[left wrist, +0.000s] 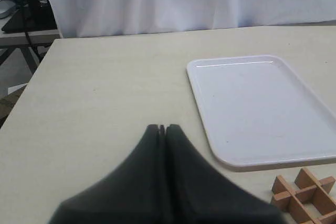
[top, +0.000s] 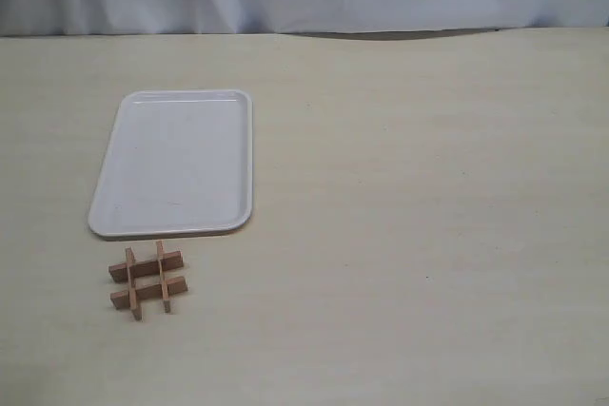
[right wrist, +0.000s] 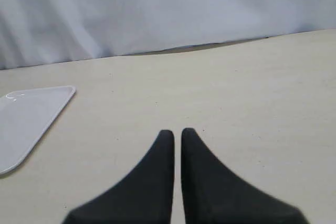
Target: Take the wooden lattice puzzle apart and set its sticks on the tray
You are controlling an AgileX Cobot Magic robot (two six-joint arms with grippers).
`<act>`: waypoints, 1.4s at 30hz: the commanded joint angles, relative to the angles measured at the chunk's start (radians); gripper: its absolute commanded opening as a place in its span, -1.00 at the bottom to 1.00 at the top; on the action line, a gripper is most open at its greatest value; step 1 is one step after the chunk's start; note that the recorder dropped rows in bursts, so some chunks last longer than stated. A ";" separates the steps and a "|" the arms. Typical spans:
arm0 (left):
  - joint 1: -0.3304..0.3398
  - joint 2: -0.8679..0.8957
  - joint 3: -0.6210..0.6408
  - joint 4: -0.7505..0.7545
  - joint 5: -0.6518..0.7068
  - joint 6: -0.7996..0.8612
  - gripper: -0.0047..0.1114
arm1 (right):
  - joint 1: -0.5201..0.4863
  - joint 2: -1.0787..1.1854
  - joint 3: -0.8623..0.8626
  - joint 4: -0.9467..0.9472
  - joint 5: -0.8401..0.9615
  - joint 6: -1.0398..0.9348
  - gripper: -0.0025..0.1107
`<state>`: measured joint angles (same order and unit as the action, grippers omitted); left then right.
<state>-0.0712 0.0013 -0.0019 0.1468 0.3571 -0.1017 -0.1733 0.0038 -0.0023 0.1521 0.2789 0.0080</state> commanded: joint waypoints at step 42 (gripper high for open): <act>-0.005 -0.001 0.002 0.010 -0.855 -0.066 -0.92 | 0.002 -0.004 0.002 -0.004 0.006 0.003 -0.88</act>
<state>-0.0712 0.0013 -0.0019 0.1808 -0.3940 -0.1181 -0.1733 0.0038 -0.0023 0.1521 0.2789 0.0080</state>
